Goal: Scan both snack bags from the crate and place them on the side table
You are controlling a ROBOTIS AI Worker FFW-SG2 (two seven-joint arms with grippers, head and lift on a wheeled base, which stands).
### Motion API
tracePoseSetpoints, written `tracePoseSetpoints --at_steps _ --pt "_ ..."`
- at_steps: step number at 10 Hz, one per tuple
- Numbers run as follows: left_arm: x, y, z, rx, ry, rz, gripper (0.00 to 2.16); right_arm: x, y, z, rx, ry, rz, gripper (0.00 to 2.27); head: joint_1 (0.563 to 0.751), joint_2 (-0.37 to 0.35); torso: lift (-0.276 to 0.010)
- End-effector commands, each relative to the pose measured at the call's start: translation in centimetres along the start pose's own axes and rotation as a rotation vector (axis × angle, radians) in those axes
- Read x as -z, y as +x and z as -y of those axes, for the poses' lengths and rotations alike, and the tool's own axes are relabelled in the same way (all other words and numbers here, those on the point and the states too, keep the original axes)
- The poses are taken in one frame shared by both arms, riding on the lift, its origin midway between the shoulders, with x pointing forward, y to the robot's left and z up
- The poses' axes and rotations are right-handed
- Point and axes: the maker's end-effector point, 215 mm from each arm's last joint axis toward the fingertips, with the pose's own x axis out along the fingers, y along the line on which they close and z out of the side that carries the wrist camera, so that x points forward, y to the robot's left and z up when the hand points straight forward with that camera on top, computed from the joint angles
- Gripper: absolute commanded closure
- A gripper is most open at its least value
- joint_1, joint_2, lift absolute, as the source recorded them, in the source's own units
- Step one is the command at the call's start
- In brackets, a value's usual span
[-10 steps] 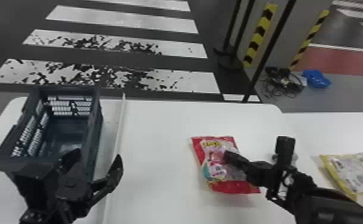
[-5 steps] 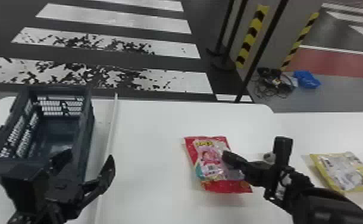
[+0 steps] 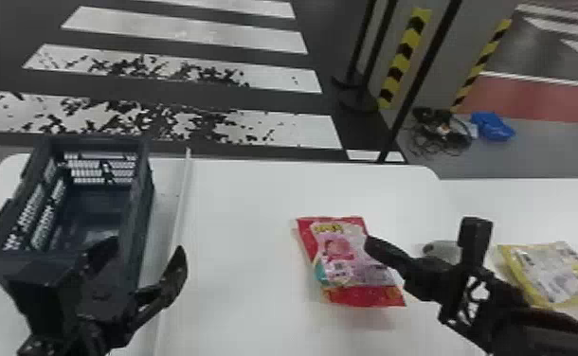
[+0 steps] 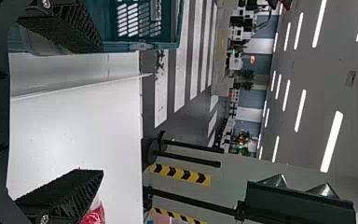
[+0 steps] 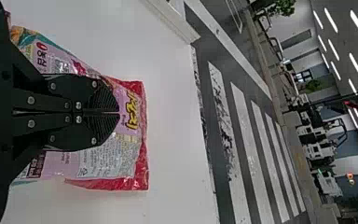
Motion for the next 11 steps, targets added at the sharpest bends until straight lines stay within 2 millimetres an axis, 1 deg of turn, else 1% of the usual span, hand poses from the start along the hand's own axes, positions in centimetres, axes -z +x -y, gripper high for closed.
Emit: tracePoseSetpoints --at_steps 1,3,4,5,6,7,8,9,10,11 --pt "0.0 0.0 0.0 0.000 0.002 -0.001 0.07 -0.8 -1.8 1.6 0.031 0.017 0.019 2.26 0.695 -0.218 -0.095" --pt "-0.1 0.0 0.0 0.001 0.001 0.002 0.07 -1.1 -3.6 2.5 0.042 0.024 0.032 2.26 0.695 -0.256 -0.095" --pt "-0.2 0.0 0.0 0.001 0.001 0.004 0.07 -0.3 -3.9 2.0 0.021 0.033 0.013 2.26 0.695 -0.268 -0.095" --pt "0.0 0.0 -0.1 -0.001 0.001 0.001 0.07 0.6 -4.2 0.9 -0.015 0.060 0.001 2.26 0.695 -0.272 -0.095" --pt "0.2 0.0 -0.1 -0.001 -0.001 -0.002 0.07 1.8 -4.1 -0.6 -0.051 0.081 -0.008 2.26 0.695 -0.266 -0.095" --pt "0.2 0.0 -0.1 -0.001 -0.001 -0.002 0.07 2.5 -3.8 -1.2 -0.061 0.092 -0.015 2.26 0.695 -0.260 -0.095" --pt "0.2 0.0 -0.1 0.001 -0.002 -0.002 0.07 2.9 -3.6 -2.2 -0.086 0.097 -0.016 2.26 0.695 -0.249 -0.095" --pt "0.2 0.0 0.0 0.002 -0.001 -0.002 0.07 3.1 -3.5 -2.7 -0.100 0.102 -0.019 2.26 0.695 -0.237 -0.095" --pt "0.4 0.0 0.0 0.003 -0.006 -0.006 0.07 3.5 -3.4 -2.4 -0.091 0.098 -0.030 2.26 0.695 -0.226 -0.095" --pt "0.4 0.0 0.0 0.004 -0.008 -0.005 0.07 4.4 -3.2 -2.0 -0.083 0.111 -0.054 2.26 0.695 -0.224 -0.095"
